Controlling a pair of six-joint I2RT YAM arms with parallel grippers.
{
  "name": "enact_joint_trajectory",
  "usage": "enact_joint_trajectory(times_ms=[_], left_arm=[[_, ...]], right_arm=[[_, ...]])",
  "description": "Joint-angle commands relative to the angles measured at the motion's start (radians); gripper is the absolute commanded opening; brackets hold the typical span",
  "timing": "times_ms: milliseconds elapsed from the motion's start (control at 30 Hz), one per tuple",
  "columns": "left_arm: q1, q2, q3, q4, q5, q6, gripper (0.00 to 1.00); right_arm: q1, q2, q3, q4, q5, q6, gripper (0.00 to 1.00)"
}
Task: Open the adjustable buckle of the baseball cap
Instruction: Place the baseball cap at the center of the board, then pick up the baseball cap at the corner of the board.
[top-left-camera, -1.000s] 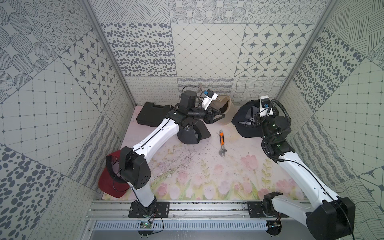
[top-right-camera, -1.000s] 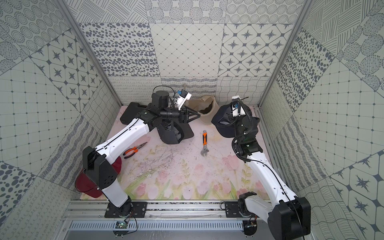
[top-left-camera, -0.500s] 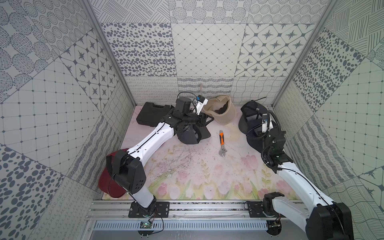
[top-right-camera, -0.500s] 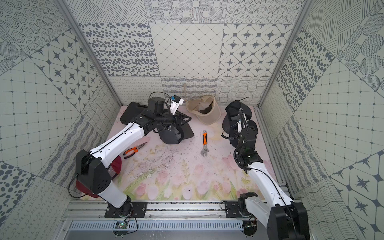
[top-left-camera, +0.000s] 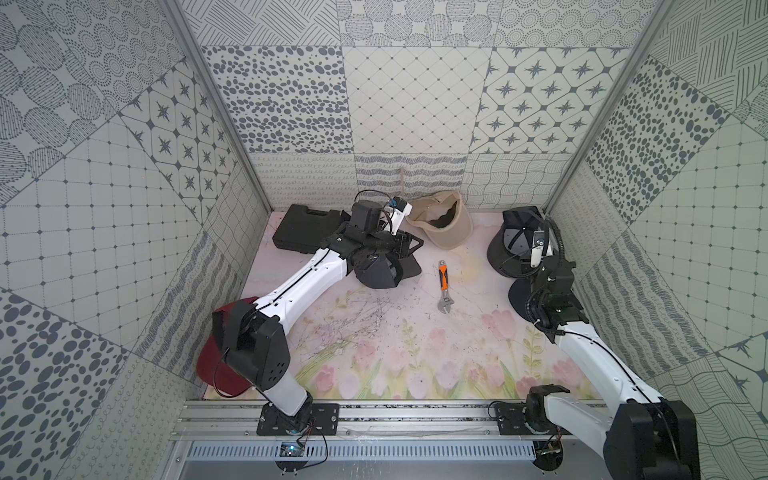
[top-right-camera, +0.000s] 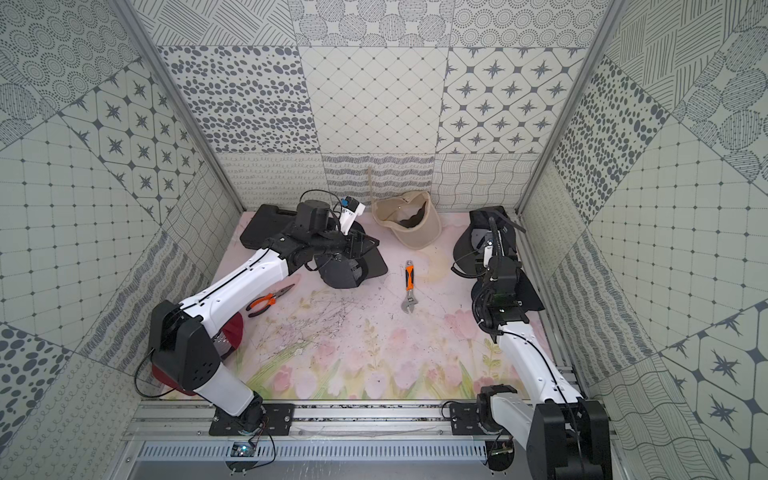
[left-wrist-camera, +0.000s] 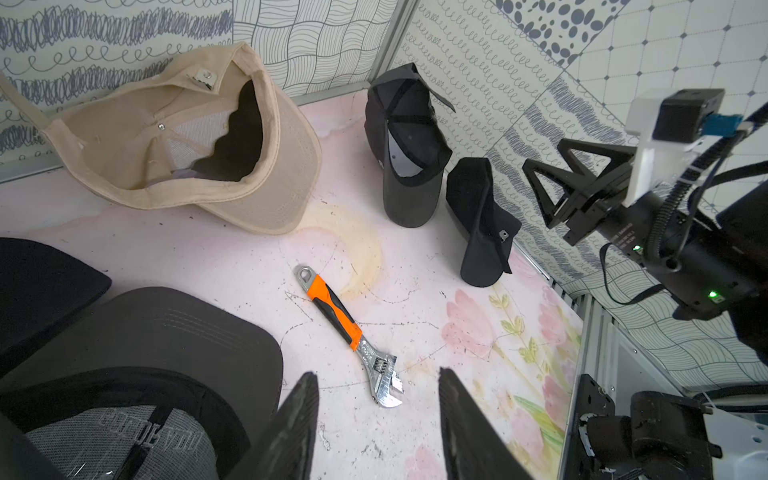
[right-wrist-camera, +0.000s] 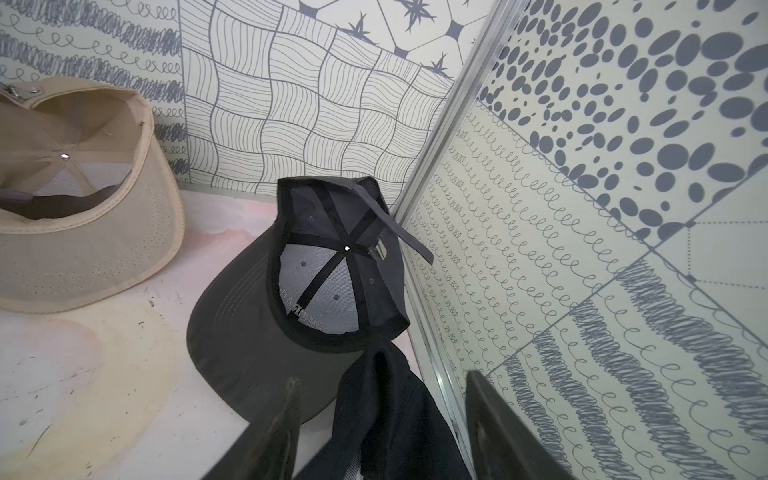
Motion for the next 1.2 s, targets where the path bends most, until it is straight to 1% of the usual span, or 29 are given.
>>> enact_joint_trajectory(times_ms=[0,67,133,167,233,267,300,367,467,533,567,633,733,867,967,1167], left_arm=[[0.003,-0.013,-0.006,0.038,-0.042,-0.021,0.49],[0.003,-0.013,-0.008,0.033,-0.064,-0.029,0.50],[0.002,-0.016,-0.013,0.028,-0.089,-0.036,0.51],[0.005,-0.020,-0.015,0.026,-0.100,-0.036,0.51],[0.005,-0.028,-0.020,0.014,-0.123,-0.033,0.57],[0.006,-0.035,-0.023,0.008,-0.131,-0.029,0.58],[0.006,-0.042,-0.026,0.000,-0.147,-0.028,0.58],[0.010,-0.059,-0.039,-0.012,-0.182,-0.027,0.58],[0.019,-0.100,-0.071,-0.026,-0.249,-0.033,0.59],[0.027,-0.131,-0.097,-0.033,-0.302,-0.042,0.60],[0.034,-0.147,-0.111,-0.040,-0.332,-0.050,0.62],[0.046,-0.174,-0.131,-0.073,-0.405,-0.065,0.64],[0.067,-0.213,-0.163,-0.138,-0.544,-0.089,0.62],[0.107,-0.291,-0.236,-0.216,-0.711,-0.138,0.62],[0.162,-0.342,-0.274,-0.319,-0.824,-0.179,0.63],[0.300,-0.401,-0.356,-0.481,-0.957,-0.259,0.67]], right_arm=[[-0.003,-0.012,0.058,-0.041,-0.106,0.050,0.66],[0.008,-0.027,0.063,-0.055,-0.194,0.072,0.67],[0.017,-0.043,0.057,-0.043,-0.302,0.092,0.74],[0.027,-0.046,0.058,-0.040,-0.342,0.104,0.75],[0.048,-0.043,0.072,-0.049,-0.393,0.159,0.75],[0.058,-0.035,0.087,-0.061,-0.429,0.193,0.74],[0.070,-0.024,0.104,-0.076,-0.476,0.219,0.72],[0.104,0.004,0.128,-0.079,-0.530,0.253,0.72],[0.168,0.045,0.158,-0.075,-0.596,0.264,0.71],[0.202,0.070,0.183,-0.075,-0.608,0.288,0.71],[0.215,0.087,0.195,-0.069,-0.608,0.310,0.71],[0.228,0.117,0.212,-0.049,-0.619,0.365,0.69],[0.242,0.169,0.234,-0.016,-0.625,0.439,0.68],[0.268,0.237,0.271,-0.005,-0.597,0.465,0.67],[0.277,0.295,0.322,-0.026,-0.591,0.486,0.67],[0.287,0.412,0.441,-0.030,-0.580,0.482,0.75]])
